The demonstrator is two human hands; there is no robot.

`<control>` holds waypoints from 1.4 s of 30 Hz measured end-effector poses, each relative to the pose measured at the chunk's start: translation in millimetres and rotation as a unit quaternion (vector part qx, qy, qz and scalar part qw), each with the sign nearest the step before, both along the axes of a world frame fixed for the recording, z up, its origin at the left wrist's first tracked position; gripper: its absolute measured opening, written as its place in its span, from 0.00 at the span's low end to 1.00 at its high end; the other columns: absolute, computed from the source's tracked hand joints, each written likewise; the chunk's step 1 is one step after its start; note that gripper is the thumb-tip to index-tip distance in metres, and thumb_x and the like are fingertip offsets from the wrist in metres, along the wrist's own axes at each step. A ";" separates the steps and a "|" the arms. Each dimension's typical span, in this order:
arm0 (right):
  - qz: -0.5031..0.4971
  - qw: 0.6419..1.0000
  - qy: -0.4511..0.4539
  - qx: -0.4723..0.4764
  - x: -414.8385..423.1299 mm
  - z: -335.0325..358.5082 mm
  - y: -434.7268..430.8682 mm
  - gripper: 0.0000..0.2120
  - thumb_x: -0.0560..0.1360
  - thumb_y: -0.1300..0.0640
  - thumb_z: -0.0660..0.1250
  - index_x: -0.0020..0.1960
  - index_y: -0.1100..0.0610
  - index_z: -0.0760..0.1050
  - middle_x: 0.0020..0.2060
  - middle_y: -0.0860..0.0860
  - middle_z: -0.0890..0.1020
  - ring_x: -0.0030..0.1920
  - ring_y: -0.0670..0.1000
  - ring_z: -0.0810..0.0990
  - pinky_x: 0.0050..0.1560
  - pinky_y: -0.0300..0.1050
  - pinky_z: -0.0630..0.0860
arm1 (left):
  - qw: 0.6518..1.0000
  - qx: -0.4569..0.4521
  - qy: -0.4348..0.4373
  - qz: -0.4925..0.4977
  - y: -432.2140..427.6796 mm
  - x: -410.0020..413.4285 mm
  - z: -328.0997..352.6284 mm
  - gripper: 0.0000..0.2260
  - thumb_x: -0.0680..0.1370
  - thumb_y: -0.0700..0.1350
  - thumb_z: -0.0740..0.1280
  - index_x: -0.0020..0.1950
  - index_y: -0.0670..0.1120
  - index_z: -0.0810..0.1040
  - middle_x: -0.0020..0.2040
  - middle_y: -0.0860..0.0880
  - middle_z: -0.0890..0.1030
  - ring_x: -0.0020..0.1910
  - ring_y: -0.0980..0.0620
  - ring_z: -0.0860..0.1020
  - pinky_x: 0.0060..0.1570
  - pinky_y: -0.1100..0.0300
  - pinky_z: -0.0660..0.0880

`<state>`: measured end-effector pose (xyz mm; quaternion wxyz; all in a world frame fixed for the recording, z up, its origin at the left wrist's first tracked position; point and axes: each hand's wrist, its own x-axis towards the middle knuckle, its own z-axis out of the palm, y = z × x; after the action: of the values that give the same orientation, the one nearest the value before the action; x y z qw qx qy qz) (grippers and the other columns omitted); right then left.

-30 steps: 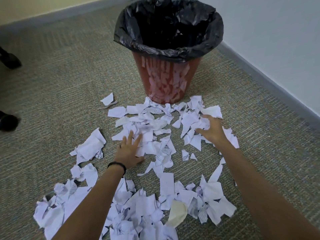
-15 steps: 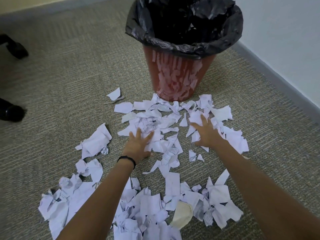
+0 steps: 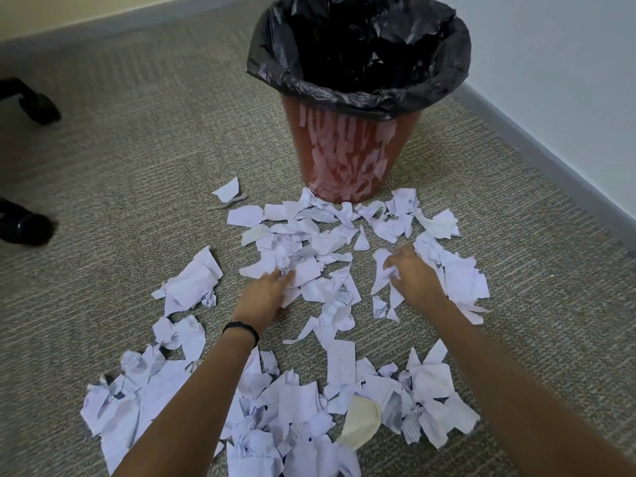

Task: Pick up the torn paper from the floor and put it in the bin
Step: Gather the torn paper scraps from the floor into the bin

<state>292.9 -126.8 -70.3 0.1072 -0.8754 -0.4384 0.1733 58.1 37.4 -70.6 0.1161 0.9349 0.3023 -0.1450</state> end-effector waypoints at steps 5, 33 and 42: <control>-0.010 0.998 0.030 0.058 -9.2 7.7 -2.7 0.08 0.74 0.66 0.65 0.50 0.58 0.79 0.55 0.55 0.76 0.52 0.56 0.78 0.39 0.42 0.71 | 0.998 0.013 -0.059 -0.003 -0.1 -8.6 -2.9 0.21 0.74 0.31 0.61 0.65 0.44 0.74 0.63 0.43 0.77 0.52 0.39 0.80 0.47 0.50 0.76; -0.253 0.558 0.594 0.522 -13.0 242.5 70.6 0.07 0.74 0.70 0.65 0.43 0.59 0.75 0.40 0.54 0.80 0.39 0.49 0.80 0.37 0.42 0.82 | 0.646 -0.351 -0.629 0.251 25.2 93.2 230.6 0.04 0.76 0.35 0.67 0.43 0.43 0.77 0.36 0.54 0.82 0.37 0.60 0.81 0.48 0.65 0.79; -0.274 0.486 0.625 0.546 -4.6 252.4 87.1 0.07 0.73 0.72 0.65 0.40 0.64 0.72 0.40 0.58 0.77 0.42 0.55 0.79 0.37 0.43 0.82 | 0.641 -0.432 -0.586 0.244 31.0 147.8 261.7 0.22 0.80 0.37 0.61 0.73 0.37 0.60 0.62 0.45 0.79 0.58 0.54 0.79 0.58 0.62 0.77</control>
<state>288.3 -39.7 182.1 0.8516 -0.3784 -0.0004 0.3628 205.9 68.5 191.1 0.6909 0.5599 0.2916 0.3523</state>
